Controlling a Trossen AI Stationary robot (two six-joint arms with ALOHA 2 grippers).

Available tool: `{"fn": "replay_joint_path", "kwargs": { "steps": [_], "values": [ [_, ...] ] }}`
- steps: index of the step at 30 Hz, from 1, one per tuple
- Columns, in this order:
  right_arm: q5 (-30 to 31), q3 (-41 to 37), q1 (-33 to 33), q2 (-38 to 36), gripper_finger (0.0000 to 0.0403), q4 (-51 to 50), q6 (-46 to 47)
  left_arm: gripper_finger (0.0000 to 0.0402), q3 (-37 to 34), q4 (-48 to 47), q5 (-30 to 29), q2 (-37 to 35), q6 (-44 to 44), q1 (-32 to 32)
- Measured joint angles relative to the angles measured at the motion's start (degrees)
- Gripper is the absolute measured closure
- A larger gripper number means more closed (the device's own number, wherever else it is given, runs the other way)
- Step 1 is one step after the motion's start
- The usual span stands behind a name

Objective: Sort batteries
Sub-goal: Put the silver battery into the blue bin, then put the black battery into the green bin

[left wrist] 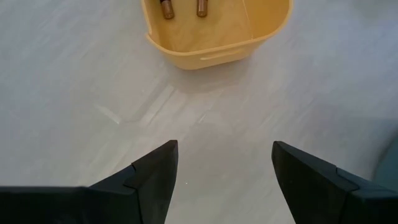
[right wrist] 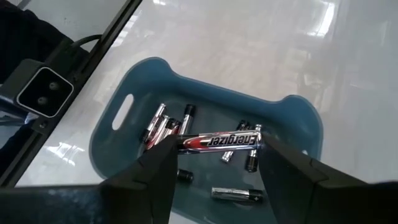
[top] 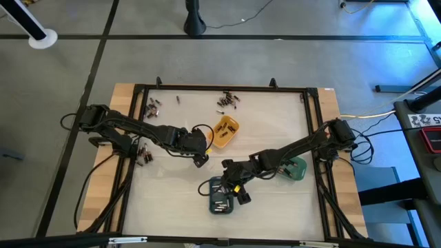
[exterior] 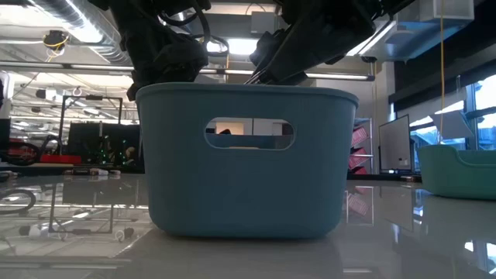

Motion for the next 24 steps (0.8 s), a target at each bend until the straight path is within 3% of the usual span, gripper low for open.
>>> {"fn": "replay_joint_path", "kwargs": {
  "steps": [11,24],
  "values": [
    [-1.4,0.0,0.0,0.0,0.0200,-0.2,0.0,0.0153,0.0,0.1,0.0,0.0,-0.1,0.0],
    [0.3,0.0,0.0,0.0,0.0057,-0.4,0.0,0.0153,0.0,0.3,0.0,0.0,-0.1,0.0]
  ]
}}
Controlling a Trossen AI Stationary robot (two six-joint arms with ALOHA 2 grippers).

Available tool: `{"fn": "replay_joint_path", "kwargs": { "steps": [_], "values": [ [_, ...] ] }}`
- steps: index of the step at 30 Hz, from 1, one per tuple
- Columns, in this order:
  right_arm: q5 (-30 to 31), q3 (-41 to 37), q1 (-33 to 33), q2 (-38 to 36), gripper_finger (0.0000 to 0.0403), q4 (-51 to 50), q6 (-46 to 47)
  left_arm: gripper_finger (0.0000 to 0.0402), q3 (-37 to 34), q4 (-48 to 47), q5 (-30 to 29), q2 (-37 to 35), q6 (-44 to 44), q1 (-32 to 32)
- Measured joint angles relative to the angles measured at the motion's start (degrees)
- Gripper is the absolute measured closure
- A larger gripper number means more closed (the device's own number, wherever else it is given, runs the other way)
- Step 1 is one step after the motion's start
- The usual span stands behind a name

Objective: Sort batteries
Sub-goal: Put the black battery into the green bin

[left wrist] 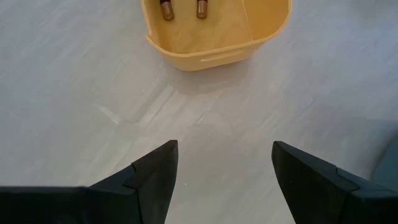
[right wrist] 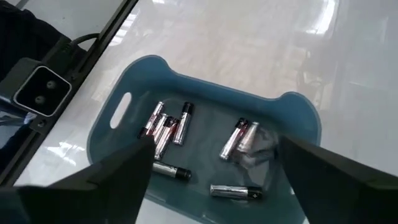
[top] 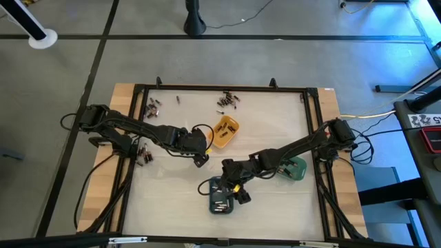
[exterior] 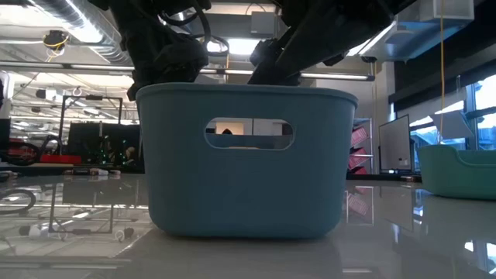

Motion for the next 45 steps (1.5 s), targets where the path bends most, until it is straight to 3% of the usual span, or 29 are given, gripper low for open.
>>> {"fn": "replay_joint_path", "kwargs": {
  "steps": [6,17,21,30,35,45],
  "values": [
    [5.1,1.3,0.0,-2.9,0.0050,-5.4,-1.8,0.0153,0.0,0.0,0.0,0.0,0.0,0.0],
    [22.1,7.6,-6.3,-16.6,0.0049,-44.2,-3.0,0.0153,0.0,0.1,0.0,0.0,0.4,0.0],
    [22.4,7.6,-13.4,-21.6,0.0055,-52.6,-2.0,0.0153,0.0,0.6,0.0,0.0,0.4,0.0],
    [23.3,7.6,-31.2,-24.7,0.0081,-58.2,2.4,0.0153,0.1,2.3,0.0,0.0,1.5,-0.4],
    [24.1,7.1,-43.0,-22.7,0.0091,-61.2,10.4,0.0153,0.1,2.4,0.0,0.0,1.5,-0.9],
    [23.4,6.6,-66.1,-12.9,0.0093,-57.5,7.4,0.0153,0.1,2.4,0.0,0.0,1.5,-0.9]
  ]
}}
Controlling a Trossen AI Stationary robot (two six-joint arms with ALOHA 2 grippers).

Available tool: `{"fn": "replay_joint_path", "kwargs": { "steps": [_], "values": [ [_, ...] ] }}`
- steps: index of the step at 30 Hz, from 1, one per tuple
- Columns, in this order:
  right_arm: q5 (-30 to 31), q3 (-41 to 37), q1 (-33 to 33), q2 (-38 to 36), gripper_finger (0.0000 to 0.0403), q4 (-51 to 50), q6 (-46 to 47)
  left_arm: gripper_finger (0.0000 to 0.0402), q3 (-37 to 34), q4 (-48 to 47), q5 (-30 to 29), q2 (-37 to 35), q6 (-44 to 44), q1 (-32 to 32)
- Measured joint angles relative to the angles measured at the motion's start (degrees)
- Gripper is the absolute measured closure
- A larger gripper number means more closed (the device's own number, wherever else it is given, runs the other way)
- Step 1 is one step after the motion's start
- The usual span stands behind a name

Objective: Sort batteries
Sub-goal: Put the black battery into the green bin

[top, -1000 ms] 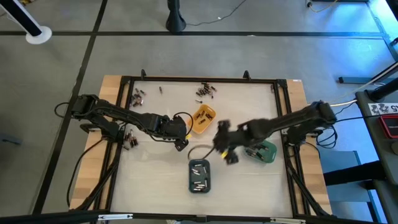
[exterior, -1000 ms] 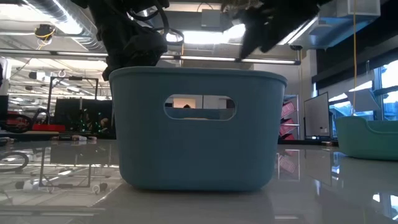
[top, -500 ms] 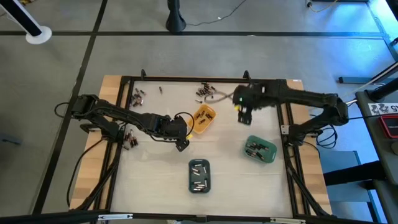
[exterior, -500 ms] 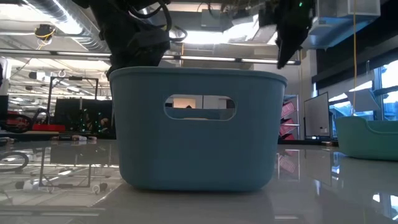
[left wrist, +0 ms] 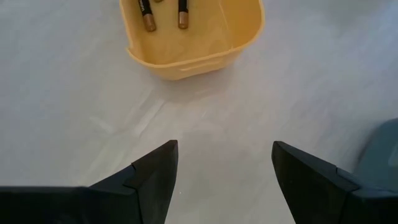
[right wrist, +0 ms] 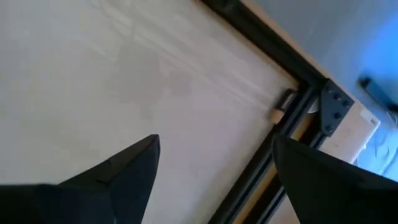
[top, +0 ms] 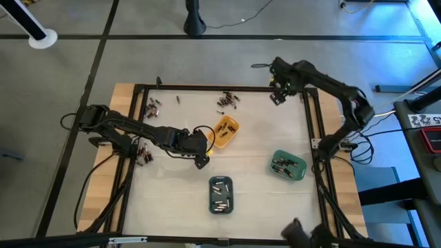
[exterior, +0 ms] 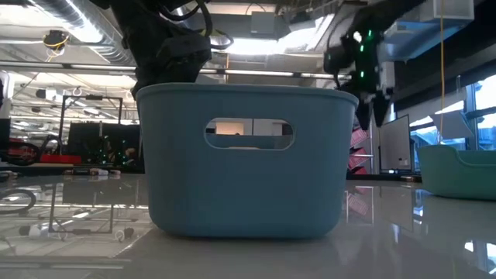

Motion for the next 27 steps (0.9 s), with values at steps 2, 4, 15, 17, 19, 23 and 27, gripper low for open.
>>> {"fn": "replay_joint_path", "kwargs": {
  "steps": [2,4,15,17,19,23,27],
  "values": [
    [-0.1,0.0,-3.2,2.7,0.0093,1.6,-2.2,0.0153,0.0,0.0,0.0,0.0,0.0,0.0],
    [0.0,0.9,-5.8,5.8,0.0094,1.7,-6.1,0.0153,0.0,0.0,0.0,0.0,0.0,0.0],
    [17.0,3.5,-7.5,17.7,0.0094,-0.7,-45.8,0.0153,0.0,0.0,0.0,0.0,-0.3,0.9],
    [16.3,3.5,-6.9,19.2,0.0094,-0.9,-49.8,0.0153,0.0,0.0,0.0,0.0,-0.8,1.0],
    [16.2,3.5,-6.9,20.8,0.0093,-0.7,-52.6,0.0153,0.0,0.0,0.0,0.0,-0.9,1.3],
    [20.2,3.5,-7.3,24.1,0.0093,-0.5,-55.5,0.0153,0.0,-0.2,0.0,0.0,-0.6,1.3],
    [21.1,3.5,-8.2,27.3,0.0093,-0.8,-55.7,0.0153,0.0,-0.2,0.0,0.0,0.0,1.3]
  ]
}}
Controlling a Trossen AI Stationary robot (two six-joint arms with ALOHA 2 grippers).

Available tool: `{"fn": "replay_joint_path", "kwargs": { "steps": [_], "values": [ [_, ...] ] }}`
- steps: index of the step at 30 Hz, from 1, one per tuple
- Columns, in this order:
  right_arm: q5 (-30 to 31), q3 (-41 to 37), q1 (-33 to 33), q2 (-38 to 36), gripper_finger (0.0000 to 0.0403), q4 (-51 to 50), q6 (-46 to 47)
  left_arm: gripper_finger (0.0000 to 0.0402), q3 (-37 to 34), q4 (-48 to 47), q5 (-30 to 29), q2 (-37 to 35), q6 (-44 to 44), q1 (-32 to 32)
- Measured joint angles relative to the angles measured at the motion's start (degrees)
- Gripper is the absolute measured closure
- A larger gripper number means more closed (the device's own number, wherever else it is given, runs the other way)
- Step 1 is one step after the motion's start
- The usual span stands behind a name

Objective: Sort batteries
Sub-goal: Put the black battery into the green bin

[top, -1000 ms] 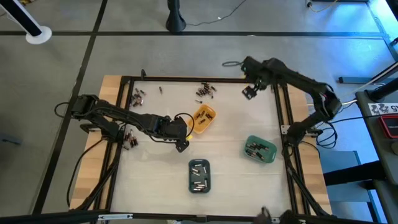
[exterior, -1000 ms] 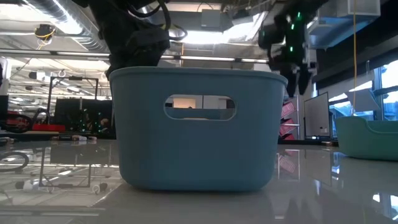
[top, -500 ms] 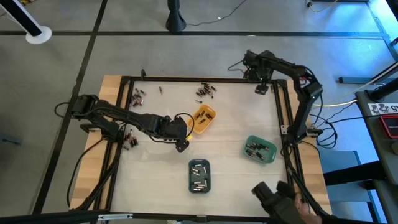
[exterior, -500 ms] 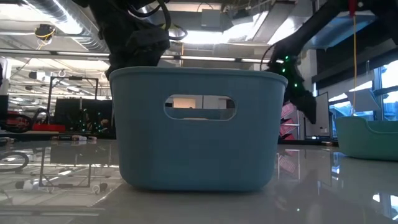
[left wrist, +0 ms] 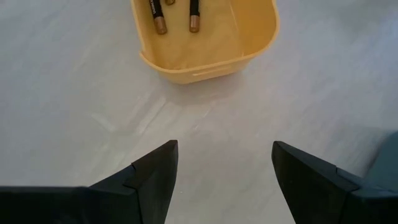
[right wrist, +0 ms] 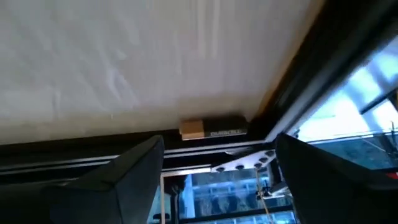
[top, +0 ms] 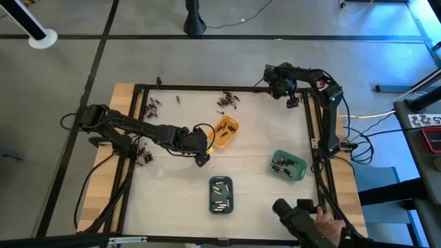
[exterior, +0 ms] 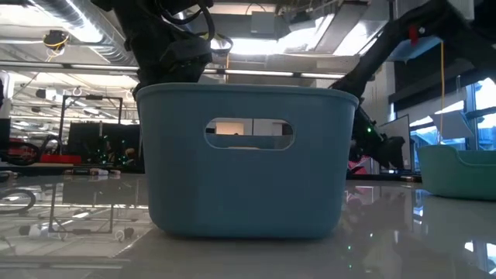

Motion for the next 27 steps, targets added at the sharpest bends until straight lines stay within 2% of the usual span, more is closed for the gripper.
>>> {"fn": "replay_joint_path", "kwargs": {
  "steps": [6,27],
  "values": [
    [5.8,0.0,-1.9,2.8,0.0093,-2.2,2.1,0.0153,0.0,0.0,0.0,0.0,0.0,0.0],
    [3.4,-0.3,-2.2,6.8,0.0093,-1.0,1.5,0.0153,0.0,0.0,1.6,0.0,-0.6,0.7]
  ]
}}
